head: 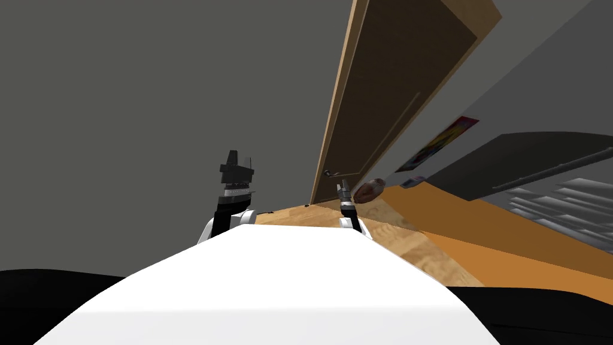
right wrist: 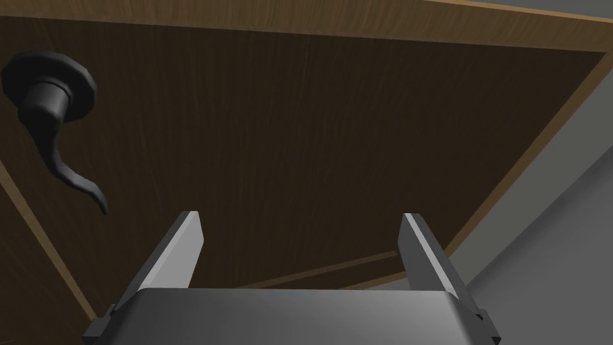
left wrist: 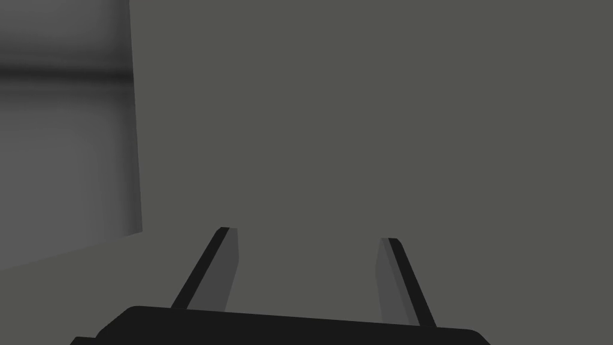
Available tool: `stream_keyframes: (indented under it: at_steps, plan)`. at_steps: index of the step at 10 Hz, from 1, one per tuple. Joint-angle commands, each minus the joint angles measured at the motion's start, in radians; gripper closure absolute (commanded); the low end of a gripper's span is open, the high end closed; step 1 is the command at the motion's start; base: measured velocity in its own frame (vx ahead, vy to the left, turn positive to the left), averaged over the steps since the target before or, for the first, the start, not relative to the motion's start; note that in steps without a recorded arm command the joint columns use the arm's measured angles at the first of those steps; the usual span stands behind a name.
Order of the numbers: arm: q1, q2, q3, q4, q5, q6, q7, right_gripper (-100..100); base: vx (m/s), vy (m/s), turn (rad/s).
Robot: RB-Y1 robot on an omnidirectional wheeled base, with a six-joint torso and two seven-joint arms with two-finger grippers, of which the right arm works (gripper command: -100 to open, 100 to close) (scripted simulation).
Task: Pull the door open
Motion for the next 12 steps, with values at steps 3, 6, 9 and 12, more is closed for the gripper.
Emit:
stream_keyframes:
  at_steps: [3, 6, 9, 12]
  plan:
    - [-0.028, -0.018, 0.007, 0.099, -0.003, -0.014, -0.014, -100, 0.032, -0.062, 0.095]
    - [-0.057, -0.044, 0.015, 0.195, -0.006, -0.027, -0.032, -100, 0.033, -0.062, 0.106]
    - [-0.071, -0.056, 0.019, 0.25, -0.008, -0.033, -0.04, -100, 0.027, -0.058, 0.087]
    - [-0.098, -0.079, 0.027, 0.333, -0.011, -0.045, -0.056, -100, 0.028, -0.065, 0.098]
